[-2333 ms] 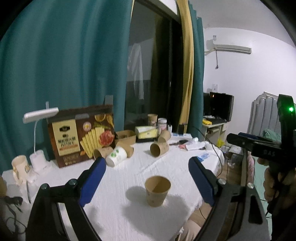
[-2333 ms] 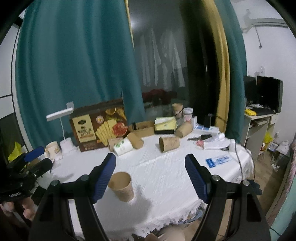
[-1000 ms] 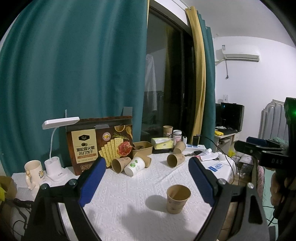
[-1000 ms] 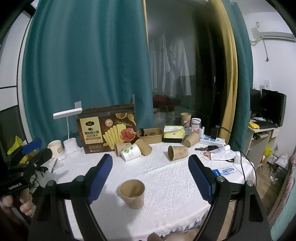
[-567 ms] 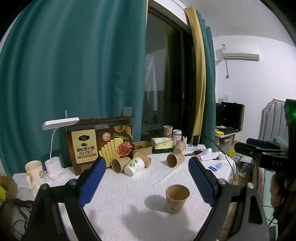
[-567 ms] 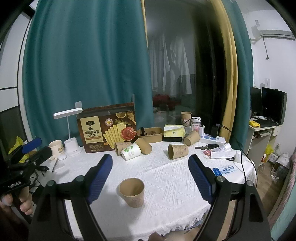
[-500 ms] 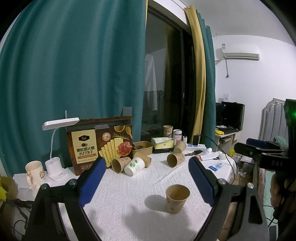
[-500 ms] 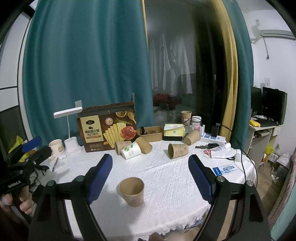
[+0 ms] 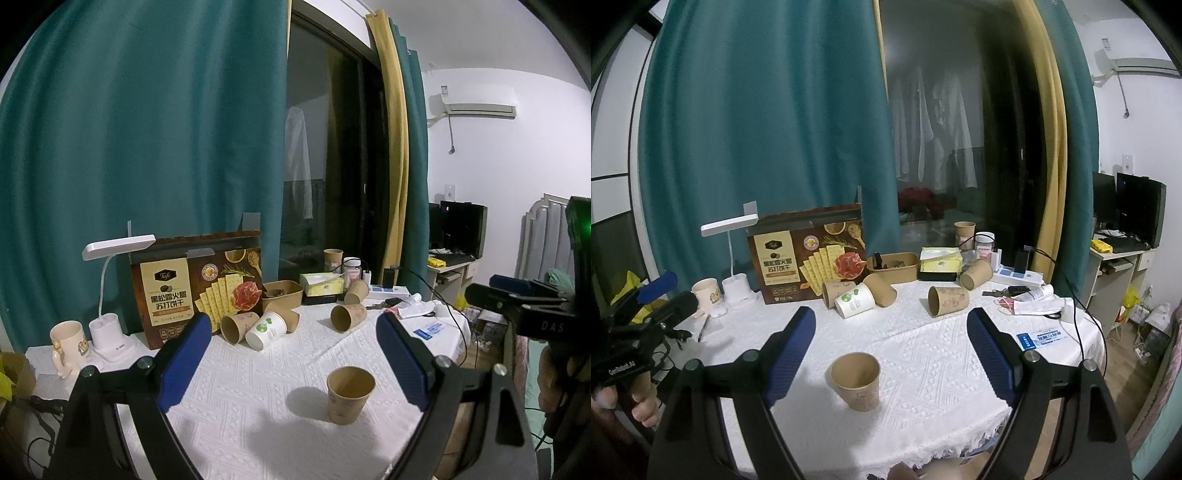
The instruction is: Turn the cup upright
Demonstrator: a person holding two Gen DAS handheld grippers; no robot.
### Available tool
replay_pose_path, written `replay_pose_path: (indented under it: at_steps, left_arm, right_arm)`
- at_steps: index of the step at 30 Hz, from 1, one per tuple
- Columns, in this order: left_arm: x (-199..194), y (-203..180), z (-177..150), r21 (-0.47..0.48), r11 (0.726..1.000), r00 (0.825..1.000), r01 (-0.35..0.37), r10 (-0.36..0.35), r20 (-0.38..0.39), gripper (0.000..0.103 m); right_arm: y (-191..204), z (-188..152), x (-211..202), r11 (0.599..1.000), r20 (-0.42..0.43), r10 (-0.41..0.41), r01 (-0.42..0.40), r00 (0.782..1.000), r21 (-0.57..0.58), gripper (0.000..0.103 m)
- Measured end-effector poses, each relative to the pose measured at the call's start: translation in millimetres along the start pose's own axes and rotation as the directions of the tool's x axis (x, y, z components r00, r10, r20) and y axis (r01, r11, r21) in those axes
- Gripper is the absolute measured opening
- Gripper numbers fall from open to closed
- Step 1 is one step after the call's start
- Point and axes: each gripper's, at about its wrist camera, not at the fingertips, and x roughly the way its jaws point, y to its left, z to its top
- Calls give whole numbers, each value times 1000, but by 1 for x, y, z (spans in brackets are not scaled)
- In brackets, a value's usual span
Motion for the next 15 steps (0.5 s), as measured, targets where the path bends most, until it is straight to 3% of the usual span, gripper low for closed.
replay_pose_path:
  at_steps: [15]
  left_arm:
    - [-5, -7, 1, 4, 1000, 1000, 5, -5, -1, 91]
  right_arm:
    - [-3, 0, -1, 1000, -1, -1, 1, 1000, 6, 82]
